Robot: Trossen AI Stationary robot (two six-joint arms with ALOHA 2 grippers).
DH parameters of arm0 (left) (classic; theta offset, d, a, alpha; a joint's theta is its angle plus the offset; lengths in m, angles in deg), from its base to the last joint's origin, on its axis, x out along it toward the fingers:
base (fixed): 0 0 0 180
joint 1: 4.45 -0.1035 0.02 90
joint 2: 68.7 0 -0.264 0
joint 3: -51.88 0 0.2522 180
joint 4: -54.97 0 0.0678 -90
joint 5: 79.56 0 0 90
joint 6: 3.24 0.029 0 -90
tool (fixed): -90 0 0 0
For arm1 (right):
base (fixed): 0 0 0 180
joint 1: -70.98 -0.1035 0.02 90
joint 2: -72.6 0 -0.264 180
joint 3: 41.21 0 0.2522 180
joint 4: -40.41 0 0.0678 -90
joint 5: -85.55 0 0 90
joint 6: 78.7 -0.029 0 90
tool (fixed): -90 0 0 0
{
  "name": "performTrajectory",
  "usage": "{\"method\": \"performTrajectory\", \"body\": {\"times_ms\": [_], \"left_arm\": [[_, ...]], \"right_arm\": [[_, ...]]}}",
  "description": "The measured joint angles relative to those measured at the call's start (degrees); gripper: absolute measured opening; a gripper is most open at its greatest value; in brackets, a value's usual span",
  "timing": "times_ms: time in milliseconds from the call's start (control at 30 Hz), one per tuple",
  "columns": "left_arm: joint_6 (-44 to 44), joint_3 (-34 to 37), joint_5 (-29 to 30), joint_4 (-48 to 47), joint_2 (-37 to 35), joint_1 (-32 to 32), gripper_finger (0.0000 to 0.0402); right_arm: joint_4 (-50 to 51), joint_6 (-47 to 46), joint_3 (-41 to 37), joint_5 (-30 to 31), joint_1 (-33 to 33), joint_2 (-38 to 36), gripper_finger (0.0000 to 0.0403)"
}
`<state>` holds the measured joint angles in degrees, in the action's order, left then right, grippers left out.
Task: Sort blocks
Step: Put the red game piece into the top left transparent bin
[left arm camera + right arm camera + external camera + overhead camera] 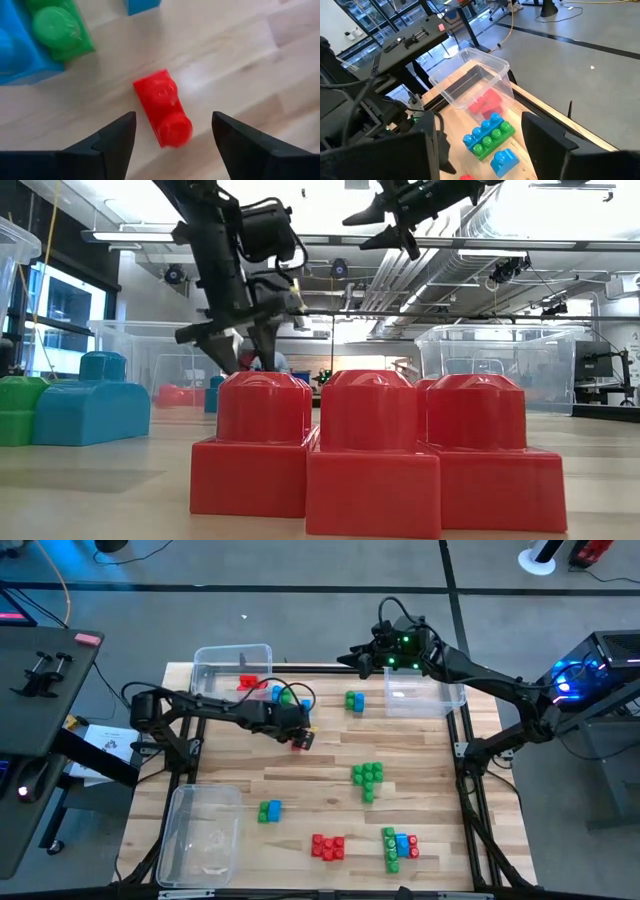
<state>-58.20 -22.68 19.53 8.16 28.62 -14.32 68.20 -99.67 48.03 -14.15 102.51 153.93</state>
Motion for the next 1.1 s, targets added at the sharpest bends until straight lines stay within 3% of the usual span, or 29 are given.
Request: {"method": "performTrajectory", "body": {"times_ms": [367, 533, 633, 733, 867, 1000, 1033, 1100], "left_arm": [[-0.7, -0.2, -3.6, 2.6, 8.6, -0.3, 0.0253], [5.4, -0.3, -4.3, 2.1, 9.2, -0.3, 0.0241], [8.8, -0.2, -6.0, 0.5, 8.3, -1.1, 0.0185], [13.5, 0.0, -8.8, -1.3, 6.8, -1.8, 0.0088], [20.6, 0.1, -14.3, -2.6, 1.5, -3.2, 0.0084], [30.7, -1.3, -17.8, -1.5, -8.8, -3.8, 0.0084], [33.4, -2.1, -17.1, -1.2, -12.1, -3.6, 0.0086], [35.0, -3.6, -8.8, -1.4, -18.6, -3.4, 0.0090]], "right_arm": [[0.2, 0.0, 0.0, -0.1, 0.0, 0.0, 0.0172], [0.2, 0.0, 0.0, -0.2, 0.0, 0.0, 0.0172], [0.2, 0.0, 0.0, -0.2, 0.0, 0.0, 0.0172], [0.2, 0.0, 0.0, -0.2, 0.0, 0.0, 0.0172], [0.1, 0.0, 0.0, -0.2, 0.0, 0.0, 0.0172], [-0.1, 0.0, 0.0, -0.2, 0.0, 0.0, 0.0172], [-0.1, 0.0, 0.0, -0.2, 0.0, 0.0, 0.0172], [-0.1, 0.0, 0.0, -0.2, 0.0, 0.0, 0.0172]]}}
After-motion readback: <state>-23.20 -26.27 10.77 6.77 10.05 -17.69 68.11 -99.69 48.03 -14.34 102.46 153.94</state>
